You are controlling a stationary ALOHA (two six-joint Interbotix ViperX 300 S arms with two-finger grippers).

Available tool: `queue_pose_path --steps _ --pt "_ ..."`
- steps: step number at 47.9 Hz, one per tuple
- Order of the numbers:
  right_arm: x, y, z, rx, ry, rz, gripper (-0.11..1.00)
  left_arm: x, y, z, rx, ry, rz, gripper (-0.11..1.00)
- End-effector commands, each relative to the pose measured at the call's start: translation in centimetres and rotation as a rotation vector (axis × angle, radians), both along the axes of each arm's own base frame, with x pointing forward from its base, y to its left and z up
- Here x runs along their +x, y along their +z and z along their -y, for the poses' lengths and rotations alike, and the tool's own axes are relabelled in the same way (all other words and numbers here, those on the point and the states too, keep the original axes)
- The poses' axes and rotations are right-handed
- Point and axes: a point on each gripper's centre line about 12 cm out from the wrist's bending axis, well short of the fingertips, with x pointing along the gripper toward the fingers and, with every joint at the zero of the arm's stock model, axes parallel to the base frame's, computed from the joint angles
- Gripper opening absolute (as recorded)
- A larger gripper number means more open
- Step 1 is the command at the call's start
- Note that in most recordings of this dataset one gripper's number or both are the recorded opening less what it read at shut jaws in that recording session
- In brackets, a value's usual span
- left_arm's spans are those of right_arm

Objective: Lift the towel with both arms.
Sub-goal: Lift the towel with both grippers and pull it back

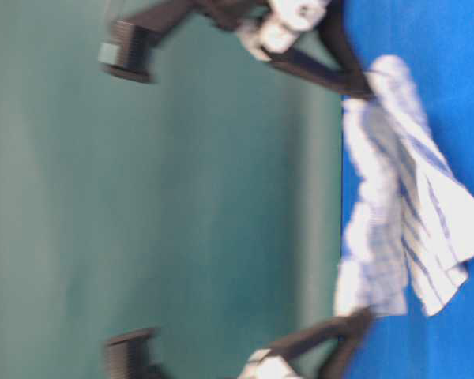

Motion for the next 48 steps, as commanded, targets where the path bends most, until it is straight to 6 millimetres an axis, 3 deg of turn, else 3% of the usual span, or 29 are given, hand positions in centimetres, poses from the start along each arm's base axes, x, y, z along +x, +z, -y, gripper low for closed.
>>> queue_pose_path --steps 1,13,28,39,48 --pt "-0.2 3.9 0.0 -0.019 0.001 0.087 0.03 0.0 4.2 0.1 0.010 0.000 0.082 0.05" --pt "-2.0 10.7 -0.2 -0.063 0.013 0.193 0.03 -1.5 11.0 0.4 0.030 -0.005 0.183 0.05" --pt "-4.2 18.9 -0.3 -0.147 0.019 0.285 0.03 -2.6 18.0 0.6 0.054 -0.010 0.283 0.05" --pt "-4.9 22.8 -0.1 -0.189 0.013 0.324 0.03 -3.6 22.9 0.8 0.069 -0.013 0.354 0.05" --pt "-4.9 24.2 -0.1 -0.199 0.012 0.337 0.03 -4.0 24.7 0.8 0.071 -0.013 0.372 0.05"
